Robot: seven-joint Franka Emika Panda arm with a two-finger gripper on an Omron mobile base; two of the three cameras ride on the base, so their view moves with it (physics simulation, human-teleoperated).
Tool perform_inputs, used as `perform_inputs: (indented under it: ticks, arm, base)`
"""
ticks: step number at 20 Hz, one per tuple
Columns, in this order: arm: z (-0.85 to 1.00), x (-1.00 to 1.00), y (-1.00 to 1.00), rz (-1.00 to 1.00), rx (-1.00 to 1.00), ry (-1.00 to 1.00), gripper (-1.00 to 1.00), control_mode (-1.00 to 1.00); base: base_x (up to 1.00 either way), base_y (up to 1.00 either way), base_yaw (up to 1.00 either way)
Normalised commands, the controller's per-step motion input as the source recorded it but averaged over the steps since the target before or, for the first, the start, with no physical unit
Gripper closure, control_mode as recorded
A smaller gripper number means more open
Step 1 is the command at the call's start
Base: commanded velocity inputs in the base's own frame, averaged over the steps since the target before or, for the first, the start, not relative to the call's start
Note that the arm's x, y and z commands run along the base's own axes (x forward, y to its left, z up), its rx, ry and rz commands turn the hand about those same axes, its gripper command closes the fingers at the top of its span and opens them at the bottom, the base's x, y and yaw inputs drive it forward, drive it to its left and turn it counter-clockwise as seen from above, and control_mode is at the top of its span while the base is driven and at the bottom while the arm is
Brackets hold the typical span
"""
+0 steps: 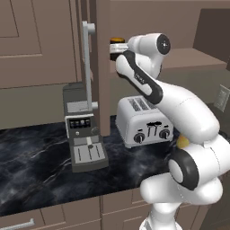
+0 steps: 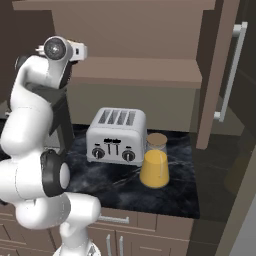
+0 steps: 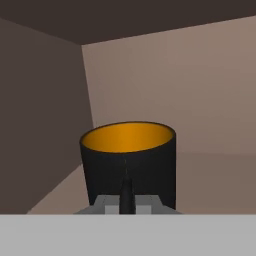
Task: There is a tray on the dining counter. Grab the cup, mug, and pitcher and place them on the tray. The pitcher may be placed next to the tray if it cannot fit the tray.
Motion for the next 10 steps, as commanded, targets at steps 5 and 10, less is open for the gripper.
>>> perform_inputs:
  ticks: [5, 10]
  arm:
    - [0.0, -0.54, -0.3, 0.0, 0.0, -0.04, 1.0, -1.0]
    - [0.0, -0.59, -0.16, 0.0, 0.0, -0.02, 1.0, -1.0]
  base:
    - [0.0, 0.0, 0.0]
    - [0.0, 0.0, 0.0]
